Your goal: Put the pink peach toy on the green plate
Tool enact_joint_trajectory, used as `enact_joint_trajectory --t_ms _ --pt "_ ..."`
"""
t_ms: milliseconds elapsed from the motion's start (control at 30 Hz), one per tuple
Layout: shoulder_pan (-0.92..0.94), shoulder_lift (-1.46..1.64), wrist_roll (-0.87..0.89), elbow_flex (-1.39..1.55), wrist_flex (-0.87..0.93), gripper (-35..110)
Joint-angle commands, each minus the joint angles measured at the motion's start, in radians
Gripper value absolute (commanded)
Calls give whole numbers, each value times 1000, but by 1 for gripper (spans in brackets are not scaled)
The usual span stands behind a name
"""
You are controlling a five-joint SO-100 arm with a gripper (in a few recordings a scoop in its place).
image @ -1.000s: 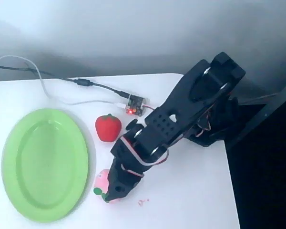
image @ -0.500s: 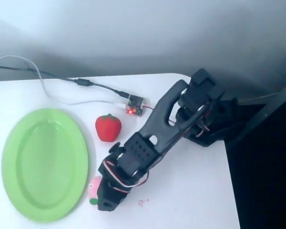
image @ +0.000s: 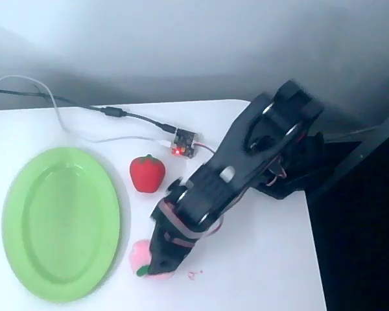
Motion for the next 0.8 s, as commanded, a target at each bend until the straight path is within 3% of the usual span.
enact_joint_trajectory --t_ms 0,133,300,400,767 --pt "72 328 -18 94 9 0" --pt "249 319 -175 5 9 0" --pt "373 -11 -357 -316 12 0" --pt "394 -242 -456 -572 101 0" --pt "373 -655 -523 -868 103 0"
